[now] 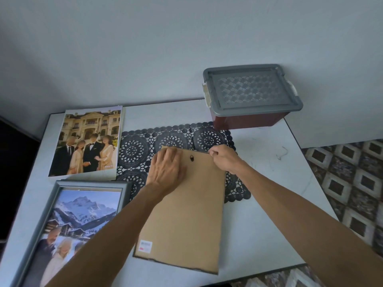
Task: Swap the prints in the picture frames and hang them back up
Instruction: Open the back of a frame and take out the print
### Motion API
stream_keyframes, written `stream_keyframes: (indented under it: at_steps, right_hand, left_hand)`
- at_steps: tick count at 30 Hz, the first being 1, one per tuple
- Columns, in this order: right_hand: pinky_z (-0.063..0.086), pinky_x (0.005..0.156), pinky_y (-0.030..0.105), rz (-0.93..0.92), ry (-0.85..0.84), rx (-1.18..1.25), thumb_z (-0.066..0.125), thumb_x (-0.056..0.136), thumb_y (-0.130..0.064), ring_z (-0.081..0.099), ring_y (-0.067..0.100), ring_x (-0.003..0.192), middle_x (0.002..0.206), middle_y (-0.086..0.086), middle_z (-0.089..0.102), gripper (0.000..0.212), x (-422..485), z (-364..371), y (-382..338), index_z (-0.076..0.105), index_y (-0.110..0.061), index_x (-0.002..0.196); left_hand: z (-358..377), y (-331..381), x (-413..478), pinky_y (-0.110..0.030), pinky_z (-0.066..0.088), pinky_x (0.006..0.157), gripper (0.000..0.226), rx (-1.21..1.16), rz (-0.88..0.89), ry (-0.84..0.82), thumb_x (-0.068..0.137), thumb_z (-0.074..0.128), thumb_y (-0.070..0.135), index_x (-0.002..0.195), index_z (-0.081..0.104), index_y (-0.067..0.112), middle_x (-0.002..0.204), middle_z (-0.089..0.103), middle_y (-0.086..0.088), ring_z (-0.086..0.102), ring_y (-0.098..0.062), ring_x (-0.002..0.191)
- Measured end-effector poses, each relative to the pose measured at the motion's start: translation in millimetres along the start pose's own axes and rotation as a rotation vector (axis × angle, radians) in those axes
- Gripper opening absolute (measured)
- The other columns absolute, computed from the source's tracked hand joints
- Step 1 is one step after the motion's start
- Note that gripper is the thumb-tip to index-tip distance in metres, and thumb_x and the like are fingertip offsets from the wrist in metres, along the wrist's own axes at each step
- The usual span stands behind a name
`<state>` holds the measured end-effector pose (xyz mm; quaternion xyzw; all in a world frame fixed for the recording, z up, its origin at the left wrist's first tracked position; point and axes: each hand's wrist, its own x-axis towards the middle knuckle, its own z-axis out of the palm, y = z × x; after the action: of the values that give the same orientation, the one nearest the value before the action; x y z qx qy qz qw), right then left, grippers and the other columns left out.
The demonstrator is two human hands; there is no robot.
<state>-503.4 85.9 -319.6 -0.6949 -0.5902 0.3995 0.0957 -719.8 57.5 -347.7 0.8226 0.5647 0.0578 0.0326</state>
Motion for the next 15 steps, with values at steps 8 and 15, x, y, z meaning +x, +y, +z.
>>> stream_keyframes:
  at_steps: [8, 15]
  right_hand:
    - [0.034, 0.087, 0.019, -0.049, -0.045, -0.025, 0.040, 0.103, -0.011, 0.055, 0.021, 0.121, 0.131, 0.006, 0.063, 0.034, -5.2, 0.4, -1.5, 0.066, -0.010, 0.126]
    - [0.038, 0.089, 0.024, 0.011, -0.037, 0.089, 0.041, 0.100, -0.006, 0.056, 0.021, 0.119, 0.130, 0.005, 0.064, 0.035, -5.2, 3.7, 2.7, 0.067, -0.009, 0.123]
  left_hand:
    - [-2.2, 0.3, 5.0, -0.041, 0.044, 0.090, 0.048, 0.021, 0.011, -0.044, 0.098, 0.039, 0.054, 0.117, 0.057, 0.013, 0.112, 0.055, -0.007, 0.053, -0.026, 0.101]
    - [8.7, -4.8, -3.5, -0.042, 0.051, 0.078, 0.041, -0.052, 0.064, 0.136, 0.098, 0.043, 0.044, 0.109, 0.064, 0.011, 0.102, 0.060, -0.007, 0.057, -0.028, 0.087]
